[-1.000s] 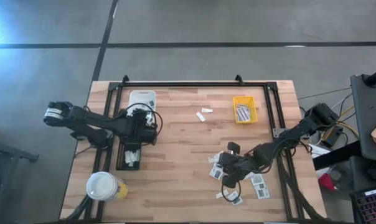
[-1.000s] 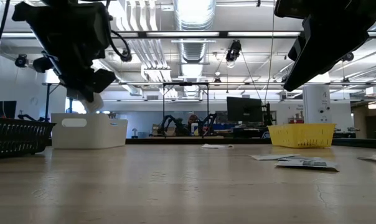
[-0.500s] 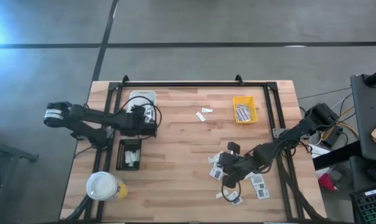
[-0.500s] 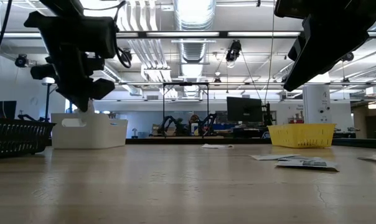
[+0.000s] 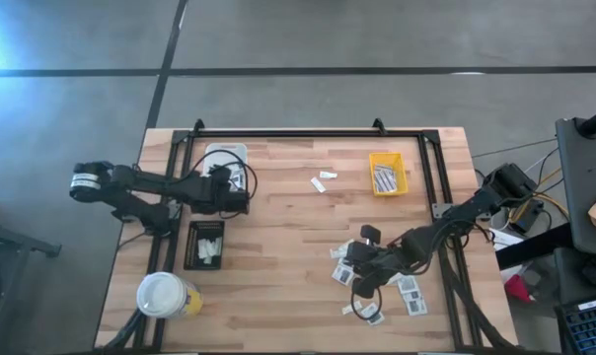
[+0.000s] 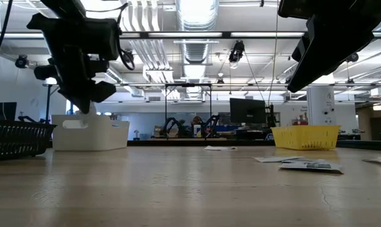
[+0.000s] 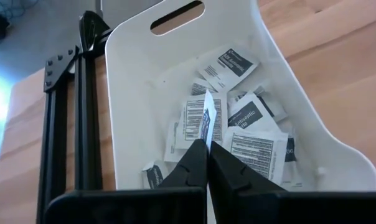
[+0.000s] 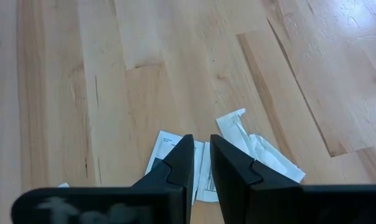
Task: Pick & Place First Aid Supplies
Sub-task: Put the gray towelette pack into the white bin, then put the green bandage pack into the black bin
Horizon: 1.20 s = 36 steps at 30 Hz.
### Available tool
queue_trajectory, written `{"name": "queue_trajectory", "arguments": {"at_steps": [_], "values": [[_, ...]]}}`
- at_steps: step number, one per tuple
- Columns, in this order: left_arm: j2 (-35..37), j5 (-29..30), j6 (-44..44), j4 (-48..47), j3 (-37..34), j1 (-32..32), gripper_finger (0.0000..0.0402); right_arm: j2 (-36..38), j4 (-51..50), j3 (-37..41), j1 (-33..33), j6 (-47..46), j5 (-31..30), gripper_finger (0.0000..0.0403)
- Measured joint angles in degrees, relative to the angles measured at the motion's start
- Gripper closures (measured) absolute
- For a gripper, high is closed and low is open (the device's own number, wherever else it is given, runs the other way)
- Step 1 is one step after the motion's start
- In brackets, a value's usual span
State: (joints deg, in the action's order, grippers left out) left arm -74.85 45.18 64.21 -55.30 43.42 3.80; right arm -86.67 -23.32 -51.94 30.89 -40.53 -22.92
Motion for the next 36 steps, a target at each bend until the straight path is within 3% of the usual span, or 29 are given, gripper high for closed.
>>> {"name": "queue_trajectory", "arguments": {"at_steps": [14, 26, 30, 36], "values": [[0.0, 1.7, -2.1, 0.0, 1.2, 0.2, 0.0295, 0.0, 0.0, 0.0, 0.0, 0.0, 0.0, 0.0353], [0.1, 0.4, -16.6, 1.7, 14.0, -0.3, 0.0289, 0.0, -0.1, 0.0, 0.2, 0.0, 0.3, 0.0353], [0.2, -3.0, -22.5, 8.9, 15.1, -2.4, 0.0289, 0.0, -0.3, 0.0, 1.0, 0.0, 0.5, 0.0353], [-1.4, -9.5, -35.5, 27.8, 13.2, -8.4, 0.0289, 0.0, -0.4, 0.1, 2.5, 0.5, 0.5, 0.0353]]}}
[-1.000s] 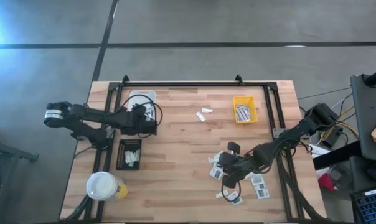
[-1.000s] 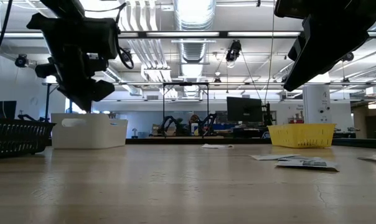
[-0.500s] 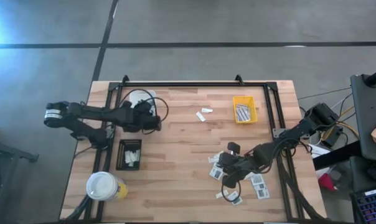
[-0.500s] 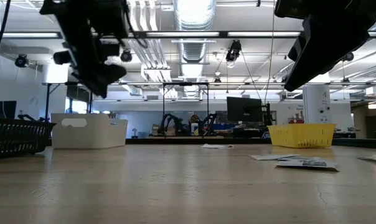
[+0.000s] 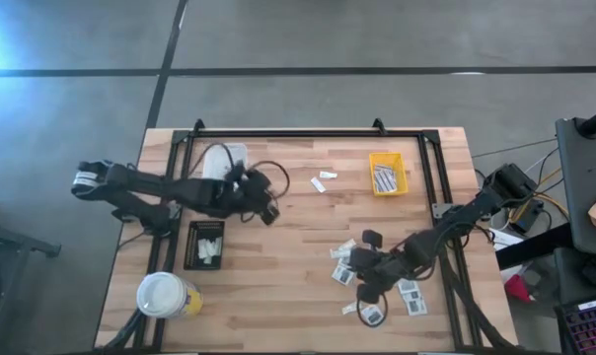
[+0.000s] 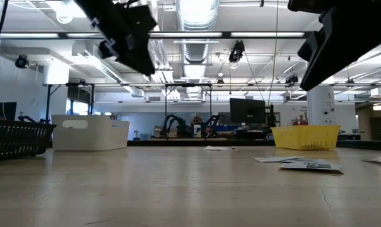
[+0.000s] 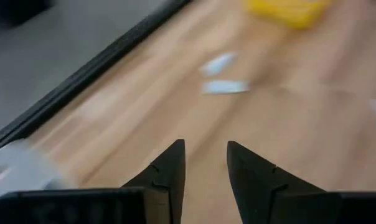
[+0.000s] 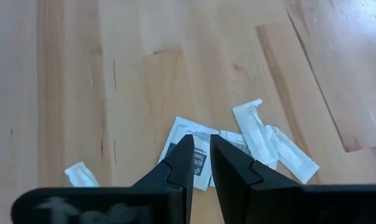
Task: Pick & Place First Aid Supplies
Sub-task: Put the green bandage pack into the black bin
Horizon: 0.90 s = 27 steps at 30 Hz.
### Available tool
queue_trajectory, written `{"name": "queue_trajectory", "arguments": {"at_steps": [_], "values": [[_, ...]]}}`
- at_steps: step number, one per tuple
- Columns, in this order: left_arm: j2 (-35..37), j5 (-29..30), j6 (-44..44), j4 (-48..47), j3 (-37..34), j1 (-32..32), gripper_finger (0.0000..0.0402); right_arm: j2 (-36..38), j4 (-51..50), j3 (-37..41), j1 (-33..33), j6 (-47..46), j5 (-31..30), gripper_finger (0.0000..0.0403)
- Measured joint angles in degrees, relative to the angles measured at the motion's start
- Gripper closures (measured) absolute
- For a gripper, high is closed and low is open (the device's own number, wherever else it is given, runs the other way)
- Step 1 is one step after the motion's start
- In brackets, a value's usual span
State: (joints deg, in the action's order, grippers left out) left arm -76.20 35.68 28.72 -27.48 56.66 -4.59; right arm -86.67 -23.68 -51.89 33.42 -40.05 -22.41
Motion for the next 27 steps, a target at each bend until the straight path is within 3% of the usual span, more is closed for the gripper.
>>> {"name": "queue_trajectory", "arguments": {"at_steps": [5, 9, 17, 27], "values": [[-3.8, -5.6, -10.5, 14.7, -1.3, -5.2, 0.0289, 0.0, -0.1, 1.0, 0.2, 0.1, 0.0, 0.0353], [-8.1, -8.5, -16.3, 20.4, -1.4, -8.4, 0.0289, 0.0, -0.1, 2.2, 0.2, -0.3, 0.0, 0.0353], [-16.5, -9.5, -19.7, 26.2, 0.4, -10.3, 0.029, 0.0, 0.0, 2.5, 0.2, -0.4, 0.0, 0.0353], [-23.0, -14.9, -22.5, 39.3, 0.7, -10.8, 0.0298, 0.0, 0.0, 2.5, 0.2, -0.5, 0.0, 0.0353]]}}
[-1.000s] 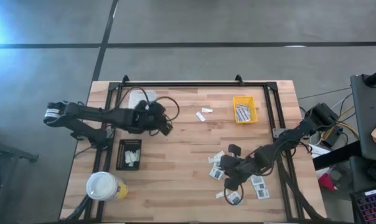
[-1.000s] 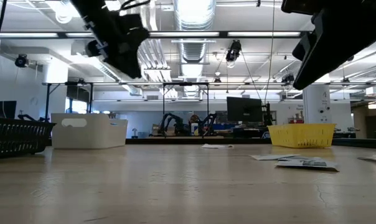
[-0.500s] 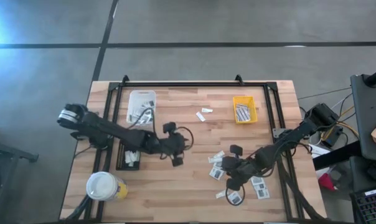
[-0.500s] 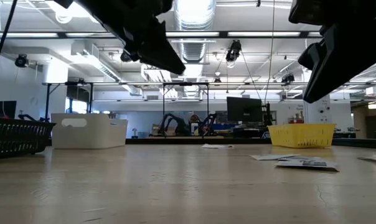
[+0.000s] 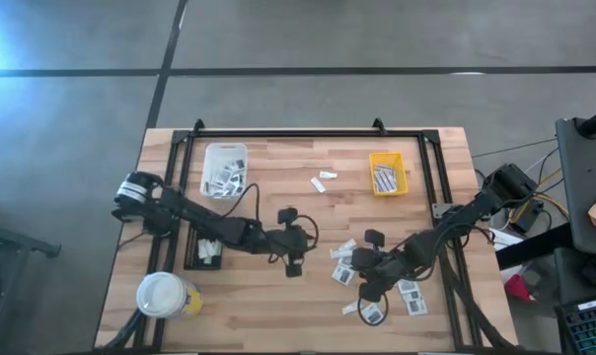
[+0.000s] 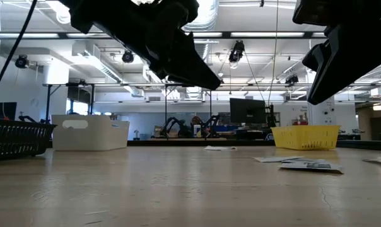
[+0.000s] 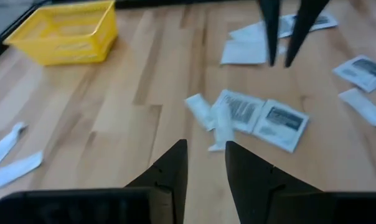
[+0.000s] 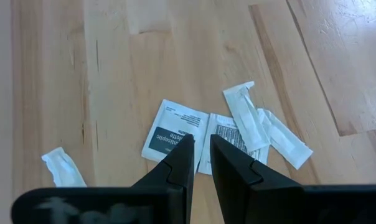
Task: Pick & Place First Aid Supplies
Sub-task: Put the green bandage pack into the black bin
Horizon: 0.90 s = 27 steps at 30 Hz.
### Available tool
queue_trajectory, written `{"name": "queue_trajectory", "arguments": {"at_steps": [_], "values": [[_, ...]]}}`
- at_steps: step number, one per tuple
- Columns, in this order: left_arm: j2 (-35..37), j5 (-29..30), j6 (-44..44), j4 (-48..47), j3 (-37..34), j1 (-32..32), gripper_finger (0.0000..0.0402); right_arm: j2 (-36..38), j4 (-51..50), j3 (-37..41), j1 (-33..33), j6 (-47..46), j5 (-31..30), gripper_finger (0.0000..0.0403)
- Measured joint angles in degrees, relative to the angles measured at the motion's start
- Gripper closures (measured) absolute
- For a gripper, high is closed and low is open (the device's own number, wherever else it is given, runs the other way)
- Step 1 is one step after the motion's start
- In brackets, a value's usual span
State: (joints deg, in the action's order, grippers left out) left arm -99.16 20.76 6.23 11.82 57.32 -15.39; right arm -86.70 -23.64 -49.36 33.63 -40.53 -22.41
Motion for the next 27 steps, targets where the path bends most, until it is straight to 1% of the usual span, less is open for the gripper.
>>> {"name": "queue_trajectory", "arguments": {"at_steps": [7, 14, 19, 27], "values": [[-5.1, -0.4, -3.2, 9.9, 0.0, -0.6, 0.0331, 0.0, 0.2, 0.0, 0.0, 0.0, 0.0, 0.0353], [-8.4, -0.4, -3.3, 16.2, 0.2, -0.6, 0.0393, 0.0, 0.4, 0.0, 0.0, 0.0, -0.1, 0.0353], [-10.5, -0.4, -3.3, 20.6, 0.2, -0.6, 0.0398, 0.0, 0.5, 0.0, 0.0, 0.0, -0.2, 0.0353], [-14.9, -0.6, -3.4, 24.7, 1.6, -0.6, 0.0401, 0.0, 1.7, 0.0, 0.0, 0.1, -1.6, 0.0353]]}}
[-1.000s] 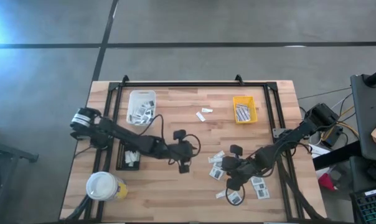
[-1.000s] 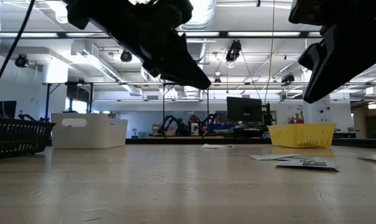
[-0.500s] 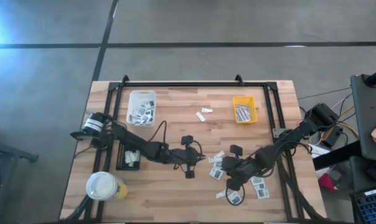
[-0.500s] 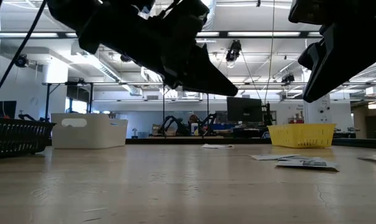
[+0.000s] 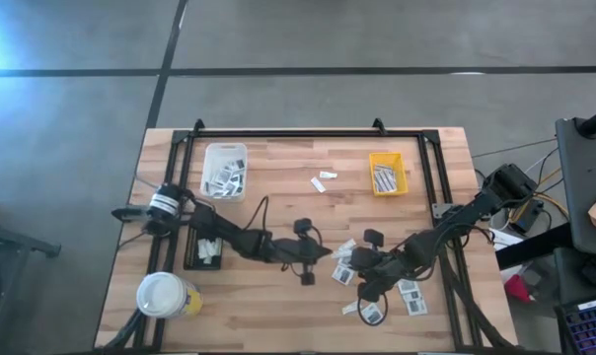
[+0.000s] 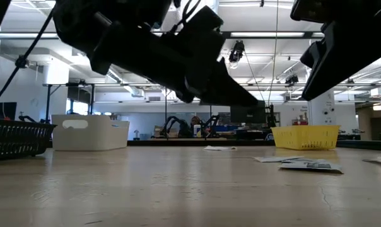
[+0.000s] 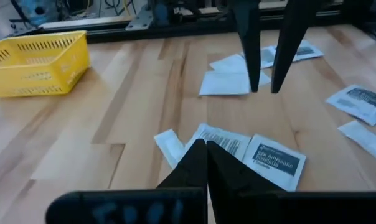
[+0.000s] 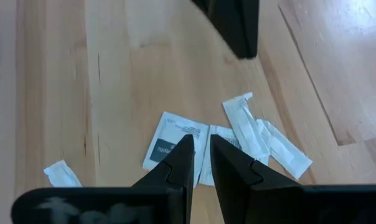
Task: Pick & Place First Aid Supplies
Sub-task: Put the green bandage pack into the black bin
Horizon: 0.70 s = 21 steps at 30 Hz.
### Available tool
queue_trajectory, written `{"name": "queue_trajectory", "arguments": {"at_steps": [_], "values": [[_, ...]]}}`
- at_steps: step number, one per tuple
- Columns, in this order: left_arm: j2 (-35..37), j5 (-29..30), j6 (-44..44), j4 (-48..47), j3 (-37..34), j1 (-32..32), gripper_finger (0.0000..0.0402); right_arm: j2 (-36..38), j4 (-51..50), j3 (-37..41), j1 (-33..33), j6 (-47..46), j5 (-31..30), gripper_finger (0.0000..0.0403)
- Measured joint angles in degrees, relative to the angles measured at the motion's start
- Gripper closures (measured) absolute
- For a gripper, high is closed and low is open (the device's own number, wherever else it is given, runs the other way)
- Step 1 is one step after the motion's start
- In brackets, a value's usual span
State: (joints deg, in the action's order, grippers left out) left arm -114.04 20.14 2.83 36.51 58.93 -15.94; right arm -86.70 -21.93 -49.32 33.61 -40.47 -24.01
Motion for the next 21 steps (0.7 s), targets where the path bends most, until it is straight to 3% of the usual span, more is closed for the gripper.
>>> {"name": "queue_trajectory", "arguments": {"at_steps": [21], "values": [[-9.4, -1.5, 0.3, 0.5, 8.3, 0.1, 0.0401, 0.0, 1.3, 0.2, 0.0, 0.6, -0.1, 0.0353]]}}
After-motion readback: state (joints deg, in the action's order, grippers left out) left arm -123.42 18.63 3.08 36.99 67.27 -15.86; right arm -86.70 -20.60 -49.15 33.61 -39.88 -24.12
